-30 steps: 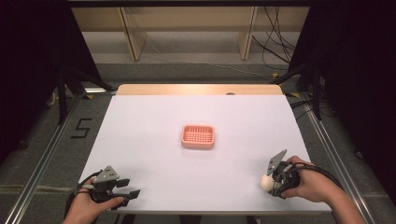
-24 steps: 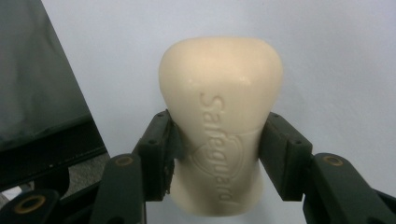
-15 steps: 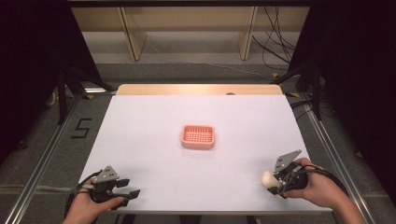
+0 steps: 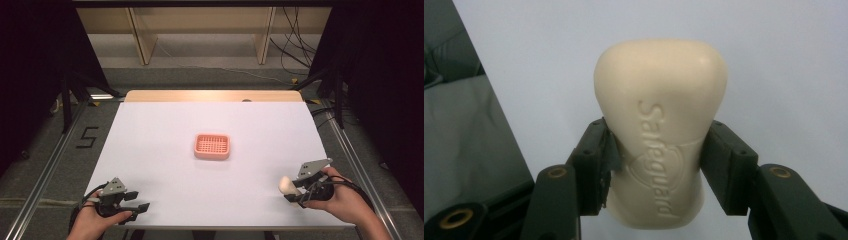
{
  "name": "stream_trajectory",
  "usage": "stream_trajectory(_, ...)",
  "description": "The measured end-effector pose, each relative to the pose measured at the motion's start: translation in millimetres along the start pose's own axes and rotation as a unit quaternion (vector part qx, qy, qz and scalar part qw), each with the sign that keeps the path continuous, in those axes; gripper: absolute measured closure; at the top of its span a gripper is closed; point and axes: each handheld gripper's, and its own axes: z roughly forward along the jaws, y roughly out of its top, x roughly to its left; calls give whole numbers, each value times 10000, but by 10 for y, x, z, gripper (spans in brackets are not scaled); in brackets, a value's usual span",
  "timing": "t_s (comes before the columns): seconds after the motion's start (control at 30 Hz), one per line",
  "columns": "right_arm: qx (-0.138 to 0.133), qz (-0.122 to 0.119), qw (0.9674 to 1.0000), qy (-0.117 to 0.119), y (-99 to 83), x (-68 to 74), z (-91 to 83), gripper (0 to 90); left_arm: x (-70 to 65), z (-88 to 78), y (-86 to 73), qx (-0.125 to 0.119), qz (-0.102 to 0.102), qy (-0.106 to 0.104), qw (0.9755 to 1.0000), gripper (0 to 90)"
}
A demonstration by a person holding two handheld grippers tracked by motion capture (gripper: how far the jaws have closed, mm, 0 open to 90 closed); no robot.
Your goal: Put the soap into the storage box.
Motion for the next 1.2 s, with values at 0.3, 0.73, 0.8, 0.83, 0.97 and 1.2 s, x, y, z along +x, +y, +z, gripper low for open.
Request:
stream_trajectory(0.3, -393, 103, 9991, -77, 128, -3, 14, 500, -4, -6, -4, -26, -22, 15, 10000, 365)
stream_trajectory(0.73, -682, 17, 9973, -254, 378, -25, 63, 500, -3, -53, -42, -71, -83, 77, 9999, 364)
stream_trajectory(0.8, -740, -21, 9970, -240, 419, -33, 89, 500, -6, -61, -52, -109, -112, 69, 9999, 364)
stream_trajectory(0.83, -789, -93, 9965, -248, 441, -41, 101, 500, -2, -70, -57, -98, -98, 91, 9999, 364)
stream_trajectory(0.97, -749, -86, 9969, -229, 524, -38, 135, 500, 3, -94, -77, -112, -120, 116, 9998, 364)
stream_trajectory(1.2, -765, -121, 9967, -239, 661, -55, 197, 500, 3, -136, -117, -196, -225, 180, 9994, 364)
